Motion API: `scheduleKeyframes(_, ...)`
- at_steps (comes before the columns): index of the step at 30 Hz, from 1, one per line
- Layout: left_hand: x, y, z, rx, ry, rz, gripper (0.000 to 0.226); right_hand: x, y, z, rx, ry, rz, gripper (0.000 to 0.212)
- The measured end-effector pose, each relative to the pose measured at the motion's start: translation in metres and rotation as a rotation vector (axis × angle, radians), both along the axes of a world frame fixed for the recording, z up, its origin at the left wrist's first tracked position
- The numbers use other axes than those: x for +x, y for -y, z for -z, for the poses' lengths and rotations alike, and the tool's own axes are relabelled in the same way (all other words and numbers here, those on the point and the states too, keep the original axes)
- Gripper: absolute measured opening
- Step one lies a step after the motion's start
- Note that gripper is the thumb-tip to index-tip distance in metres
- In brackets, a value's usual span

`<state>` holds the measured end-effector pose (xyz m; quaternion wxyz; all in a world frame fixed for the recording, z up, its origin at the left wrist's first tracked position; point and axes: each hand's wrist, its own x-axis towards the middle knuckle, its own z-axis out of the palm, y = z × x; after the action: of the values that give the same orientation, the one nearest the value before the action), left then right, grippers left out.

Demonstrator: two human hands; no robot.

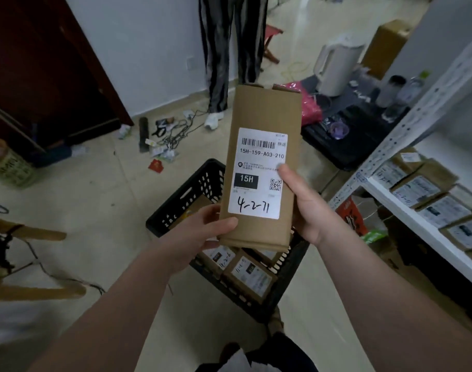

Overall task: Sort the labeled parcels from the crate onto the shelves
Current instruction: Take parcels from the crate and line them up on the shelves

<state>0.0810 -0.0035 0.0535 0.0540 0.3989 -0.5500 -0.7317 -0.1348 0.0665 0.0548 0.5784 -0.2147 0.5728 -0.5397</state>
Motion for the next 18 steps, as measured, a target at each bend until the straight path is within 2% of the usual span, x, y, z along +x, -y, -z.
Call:
scheduleKeyframes(4,-0.007,-0.014,-0.014,-0.034,-0.049,0.13,0.091,0.003,-0.036,-0.021,-0.038,0.005,0.112,0.089)
scheduleKeyframes(8,-0.038,-0.029,-0.027,-0.03,-0.106,0.212,0.084,-0.009,-0.083,-0.041,-0.047,-0.019,0.238,0.079)
scheduleKeyframes(11,-0.076,-0.048,-0.042,-0.03,-0.159,0.378,0.072,-0.025,-0.128,-0.056,-0.061,-0.058,0.327,0.063)
scheduleKeyframes(13,-0.102,-0.067,-0.051,-0.023,-0.176,0.477,0.072,-0.036,-0.16,-0.065,-0.055,-0.079,0.395,0.057)
scheduleKeyframes(16,-0.138,-0.103,-0.059,-0.001,-0.177,0.512,0.077,-0.052,-0.207,-0.074,0.026,-0.139,0.546,0.06)
scheduleKeyframes(18,-0.159,-0.13,-0.066,-0.02,-0.172,0.503,0.071,-0.059,-0.237,-0.08,0.112,-0.184,0.709,0.072)
